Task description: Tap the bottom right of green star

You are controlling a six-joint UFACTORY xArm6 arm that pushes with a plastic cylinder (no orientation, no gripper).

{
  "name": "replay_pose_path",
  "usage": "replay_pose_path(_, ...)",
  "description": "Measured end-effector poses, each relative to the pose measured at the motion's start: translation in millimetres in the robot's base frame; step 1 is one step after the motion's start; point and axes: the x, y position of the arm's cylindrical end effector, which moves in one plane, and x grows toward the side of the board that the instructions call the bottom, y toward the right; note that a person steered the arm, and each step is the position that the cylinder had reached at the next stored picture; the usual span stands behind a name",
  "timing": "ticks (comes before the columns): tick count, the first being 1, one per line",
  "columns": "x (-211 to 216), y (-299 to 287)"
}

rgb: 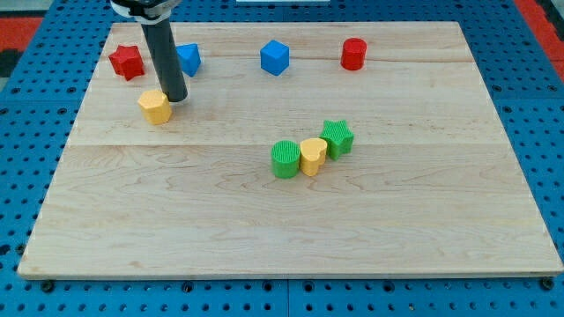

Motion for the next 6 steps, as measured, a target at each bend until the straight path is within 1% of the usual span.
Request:
replay_pose_path(1,6,-15)
replay_pose_path(2,-2,-16)
replay_pose_path(3,-2,65)
replay_pose_path(4,-15,144)
replay_pose_path(5,-2,204)
replay_pose_path(6,37,249)
